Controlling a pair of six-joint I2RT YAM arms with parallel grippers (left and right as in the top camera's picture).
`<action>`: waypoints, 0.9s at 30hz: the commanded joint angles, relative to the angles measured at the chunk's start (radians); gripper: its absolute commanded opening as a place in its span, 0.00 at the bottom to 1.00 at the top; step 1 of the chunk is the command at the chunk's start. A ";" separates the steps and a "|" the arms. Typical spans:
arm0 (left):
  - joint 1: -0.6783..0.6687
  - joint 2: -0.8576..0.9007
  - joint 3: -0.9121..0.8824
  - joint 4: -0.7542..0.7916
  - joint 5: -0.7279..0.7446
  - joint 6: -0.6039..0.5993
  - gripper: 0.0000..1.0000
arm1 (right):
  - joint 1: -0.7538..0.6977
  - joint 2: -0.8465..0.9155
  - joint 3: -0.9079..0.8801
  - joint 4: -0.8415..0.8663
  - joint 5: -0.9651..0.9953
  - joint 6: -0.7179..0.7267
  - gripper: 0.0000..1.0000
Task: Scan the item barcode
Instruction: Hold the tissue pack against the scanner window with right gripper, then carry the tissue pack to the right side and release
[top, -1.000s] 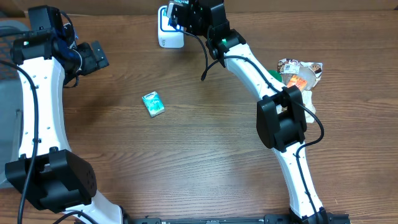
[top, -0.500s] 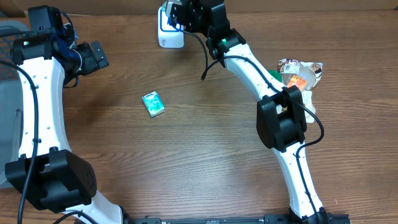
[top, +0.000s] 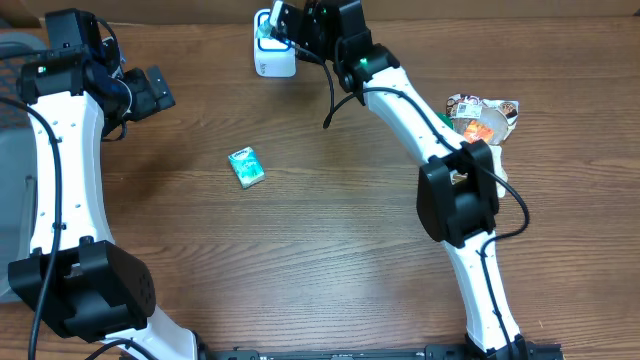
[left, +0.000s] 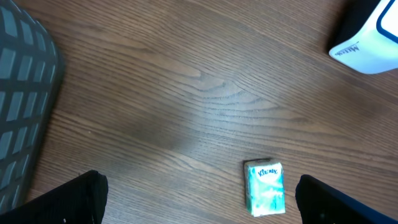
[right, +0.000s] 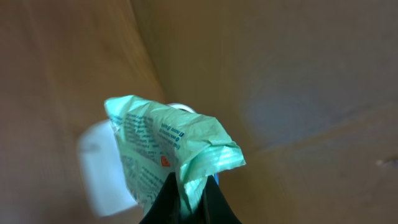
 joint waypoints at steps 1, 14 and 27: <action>0.004 -0.008 -0.002 0.001 0.003 -0.021 0.99 | -0.003 -0.217 0.016 -0.080 -0.124 0.372 0.04; 0.004 -0.008 -0.002 0.001 0.003 -0.021 0.99 | -0.112 -0.511 0.016 -0.807 -0.061 0.871 0.04; 0.004 -0.008 -0.002 0.001 0.003 -0.021 0.99 | -0.369 -0.367 0.015 -1.321 0.222 1.051 0.04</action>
